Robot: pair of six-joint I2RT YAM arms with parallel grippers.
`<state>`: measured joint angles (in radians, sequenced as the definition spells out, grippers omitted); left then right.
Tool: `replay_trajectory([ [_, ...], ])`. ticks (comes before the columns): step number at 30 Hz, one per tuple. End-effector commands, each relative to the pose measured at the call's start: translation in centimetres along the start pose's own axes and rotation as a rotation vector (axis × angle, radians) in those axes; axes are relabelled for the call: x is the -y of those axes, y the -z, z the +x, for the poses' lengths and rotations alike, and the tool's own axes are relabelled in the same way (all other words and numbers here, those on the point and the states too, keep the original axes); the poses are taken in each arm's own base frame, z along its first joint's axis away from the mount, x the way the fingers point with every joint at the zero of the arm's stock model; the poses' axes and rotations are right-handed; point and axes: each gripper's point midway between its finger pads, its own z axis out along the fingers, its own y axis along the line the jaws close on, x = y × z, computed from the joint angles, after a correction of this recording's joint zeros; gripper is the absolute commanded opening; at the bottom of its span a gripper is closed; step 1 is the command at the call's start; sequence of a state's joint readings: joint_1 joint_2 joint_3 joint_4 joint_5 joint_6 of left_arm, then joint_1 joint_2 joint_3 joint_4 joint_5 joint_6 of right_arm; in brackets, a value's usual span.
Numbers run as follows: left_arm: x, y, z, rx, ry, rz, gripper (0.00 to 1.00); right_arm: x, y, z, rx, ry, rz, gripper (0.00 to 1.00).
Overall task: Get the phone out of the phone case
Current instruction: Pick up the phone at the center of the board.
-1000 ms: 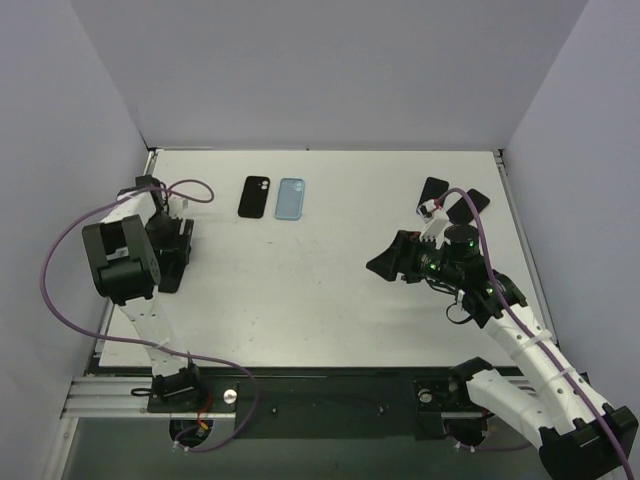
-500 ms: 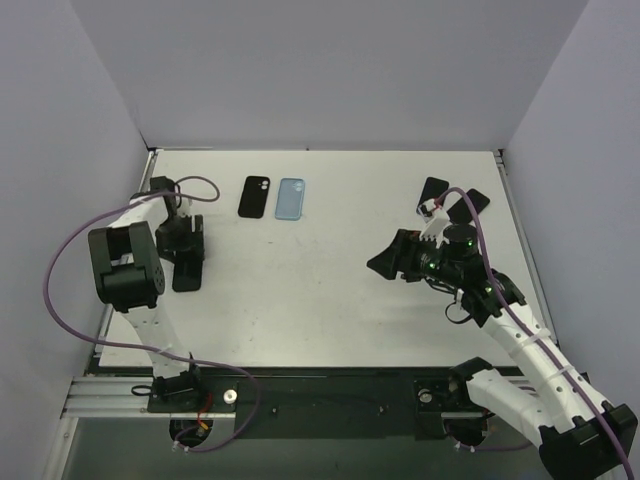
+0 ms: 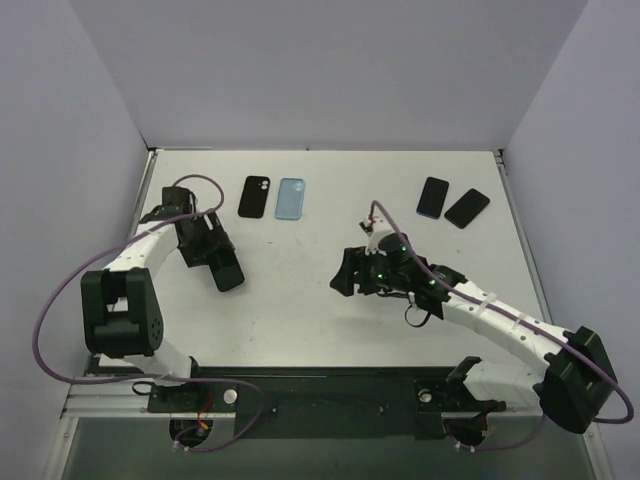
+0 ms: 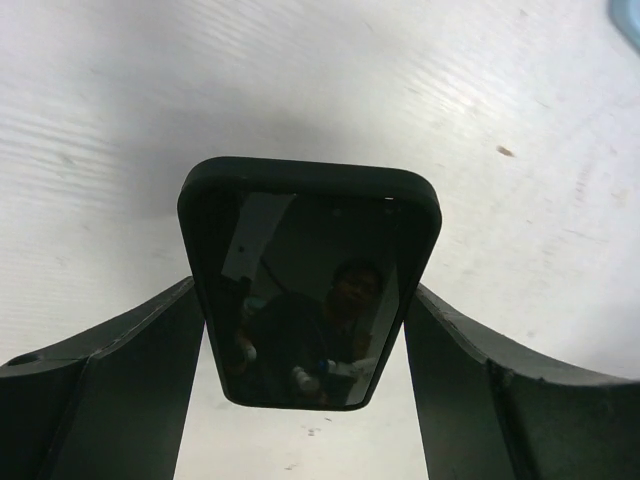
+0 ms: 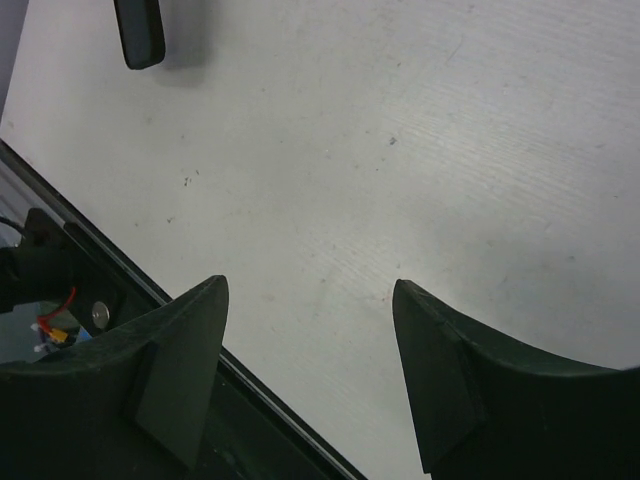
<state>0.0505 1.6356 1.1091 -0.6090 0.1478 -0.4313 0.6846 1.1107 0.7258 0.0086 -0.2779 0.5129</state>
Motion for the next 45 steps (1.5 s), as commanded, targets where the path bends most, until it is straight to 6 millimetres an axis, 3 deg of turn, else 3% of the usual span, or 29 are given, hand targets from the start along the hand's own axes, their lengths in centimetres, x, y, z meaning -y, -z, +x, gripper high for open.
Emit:
replay_trajectory([
  [1, 5.6, 3.4, -0.9, 0.111, 0.122, 0.237, 0.00, -3.7, -3.3, -1.3, 0.081, 0.091, -0.040, 0.62],
  [8, 9.4, 7.6, 1.7, 0.137, 0.195, 0.403, 0.00, -9.3, -7.7, -0.8, 0.088, 0.115, -0.155, 0.64],
  [9, 9.7, 8.5, 1.7, 0.155, 0.212, 0.421, 0.00, -9.4, -8.3, -0.3, 0.074, 0.117, -0.150, 0.64],
  [12, 10.1, 9.2, 3.1, 0.163, 0.236, 0.441, 0.00, -11.1, -8.6, 0.1, 0.078, 0.143, -0.167, 0.64],
  [16, 12.0, 10.5, 4.6, 0.136, 0.240, 0.537, 0.00, -12.5, -8.9, 0.0, 0.076, 0.142, -0.178, 0.60],
  [21, 13.7, 11.1, 6.8, 0.104, 0.214, 0.577, 0.00, -12.9, -9.2, -0.4, 0.074, 0.129, -0.164, 0.52],
  [27, 15.6, 12.4, 8.1, 0.077, 0.222, 0.657, 0.00, -11.9, -9.4, -0.2, 0.081, 0.104, -0.112, 0.31],
  [32, 18.5, 14.8, 8.7, 0.056, 0.174, 0.754, 0.00, -11.6, -8.6, -1.1, 0.136, 0.070, -0.131, 0.00],
  [34, 19.3, 15.3, 8.5, 0.055, 0.133, 0.784, 0.00, -11.6, -7.8, -1.9, 0.161, 0.025, -0.172, 0.00],
  [35, 19.8, 15.9, 8.6, 0.048, 0.105, 0.809, 0.09, -11.1, -7.5, -2.2, 0.177, -0.028, -0.193, 0.00],
  [36, 20.2, 16.3, 8.3, 0.054, 0.063, 0.814, 0.39, -11.6, -6.5, -2.9, 0.199, -0.080, -0.246, 0.00],
  [38, 21.0, 17.7, 7.4, 0.093, -0.007, 0.844, 0.73, -11.1, -5.2, -3.7, 0.229, -0.154, -0.296, 0.00],
  [39, 21.3, 18.1, 6.8, 0.122, -0.017, 0.851, 0.82, -10.0, -5.0, -4.0, 0.247, -0.183, -0.298, 0.00],
  [40, 21.7, 19.0, 6.0, 0.159, -0.038, 0.866, 0.83, -10.5, -3.9, -4.7, 0.265, -0.209, -0.336, 0.00],
  [41, 22.1, 19.3, 5.5, 0.177, -0.050, 0.884, 0.83, -9.3, -3.7, -4.6, 0.280, -0.234, -0.332, 0.00],
  [42, 22.5, 19.6, 4.9, 0.185, -0.058, 0.898, 0.84, -9.5, -2.6, -5.3, 0.303, -0.255, -0.361, 0.00],
  [45, 24.0, 20.6, 4.1, 0.187, -0.091, 0.992, 0.87, -7.1, -0.5, -7.5, 0.393, -0.347, -0.395, 0.00],
])
